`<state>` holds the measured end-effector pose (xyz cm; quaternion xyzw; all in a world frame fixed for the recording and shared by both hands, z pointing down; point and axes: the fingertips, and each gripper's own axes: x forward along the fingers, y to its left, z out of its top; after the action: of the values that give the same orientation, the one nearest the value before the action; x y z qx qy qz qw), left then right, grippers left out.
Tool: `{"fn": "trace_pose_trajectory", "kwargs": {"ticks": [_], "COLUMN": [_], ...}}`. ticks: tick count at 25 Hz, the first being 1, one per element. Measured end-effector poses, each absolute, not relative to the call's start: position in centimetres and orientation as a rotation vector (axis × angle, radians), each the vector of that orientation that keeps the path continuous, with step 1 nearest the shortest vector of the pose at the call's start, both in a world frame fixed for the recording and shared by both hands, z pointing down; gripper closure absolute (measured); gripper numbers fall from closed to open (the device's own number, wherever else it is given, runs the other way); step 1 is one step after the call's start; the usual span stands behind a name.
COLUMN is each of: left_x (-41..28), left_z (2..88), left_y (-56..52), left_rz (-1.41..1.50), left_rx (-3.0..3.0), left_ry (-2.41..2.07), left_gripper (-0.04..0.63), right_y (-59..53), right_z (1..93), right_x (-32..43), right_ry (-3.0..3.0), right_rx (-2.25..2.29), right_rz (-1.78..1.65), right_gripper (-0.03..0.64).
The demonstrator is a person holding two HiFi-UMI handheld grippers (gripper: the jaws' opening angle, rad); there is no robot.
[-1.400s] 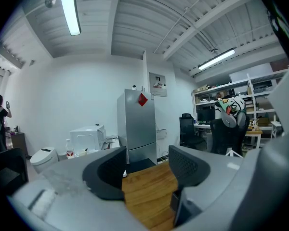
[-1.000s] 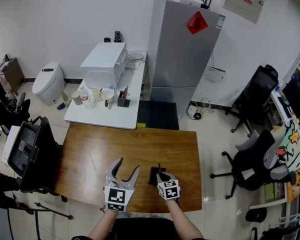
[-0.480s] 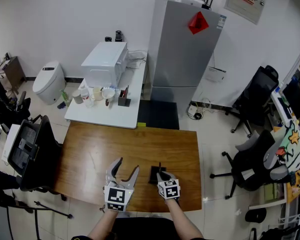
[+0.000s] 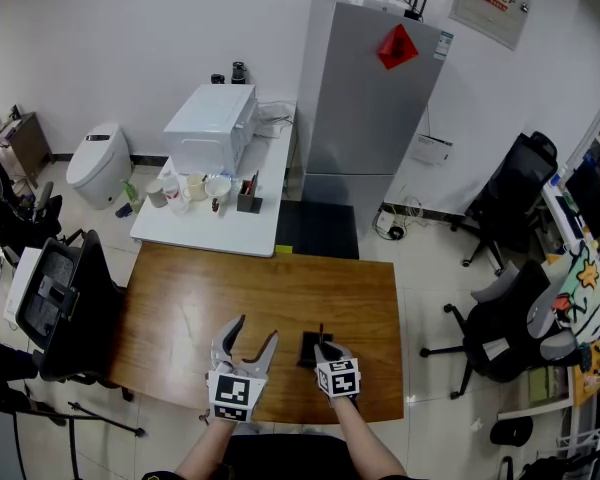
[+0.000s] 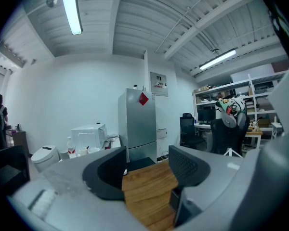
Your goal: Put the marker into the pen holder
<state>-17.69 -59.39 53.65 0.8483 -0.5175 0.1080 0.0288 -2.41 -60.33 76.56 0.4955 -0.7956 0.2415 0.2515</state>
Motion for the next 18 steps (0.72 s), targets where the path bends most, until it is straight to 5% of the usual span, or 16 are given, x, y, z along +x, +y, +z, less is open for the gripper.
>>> {"fn": "trace_pose_trajectory", "kwargs": {"ticks": [18], "left_x": [-17.49], "left_z": [53.94], "left_y": [-59.47], "left_rz": [0.333], "left_rx": [2.627], "left_ry": [-1.576], "left_gripper": [0.321], "right_y": [-60.31], "right_z": [76.45], "right_x": [-2.53], "right_ry": [-2.191], "right_rx": [1.346], "right_rz": [0.674], "right_gripper": [0.571]}}
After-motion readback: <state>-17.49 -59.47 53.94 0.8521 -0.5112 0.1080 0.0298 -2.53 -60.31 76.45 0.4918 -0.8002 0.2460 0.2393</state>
